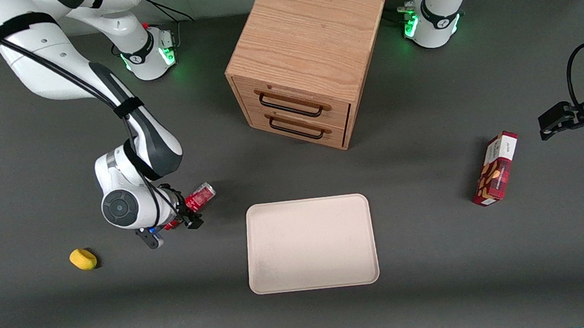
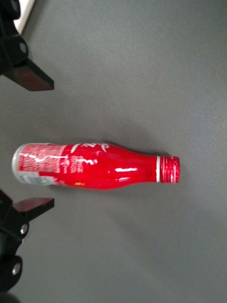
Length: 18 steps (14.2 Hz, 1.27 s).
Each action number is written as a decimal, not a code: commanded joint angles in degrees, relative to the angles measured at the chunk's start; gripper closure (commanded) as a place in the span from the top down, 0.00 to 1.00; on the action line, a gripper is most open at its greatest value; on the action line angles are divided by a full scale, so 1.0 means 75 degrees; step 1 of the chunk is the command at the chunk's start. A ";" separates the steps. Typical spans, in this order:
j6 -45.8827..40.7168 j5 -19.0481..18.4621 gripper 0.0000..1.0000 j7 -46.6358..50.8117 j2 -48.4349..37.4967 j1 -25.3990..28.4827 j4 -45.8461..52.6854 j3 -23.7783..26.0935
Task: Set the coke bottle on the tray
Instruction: 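Move the open right gripper down over the red Coca-Cola bottle, then close the right gripper around the bottle's body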
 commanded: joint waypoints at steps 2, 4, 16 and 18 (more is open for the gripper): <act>0.0625 -0.0133 1.00 0.0464 0.0242 -0.0019 -0.0412 -0.0029; 0.0673 -0.0144 1.00 0.0559 0.0289 -0.0018 -0.0518 -0.0029; 0.0943 -0.0566 0.09 0.0548 0.0407 -0.0018 -0.0800 -0.0053; 0.0943 -0.0566 0.00 0.0559 0.0407 -0.0018 -0.0800 -0.0053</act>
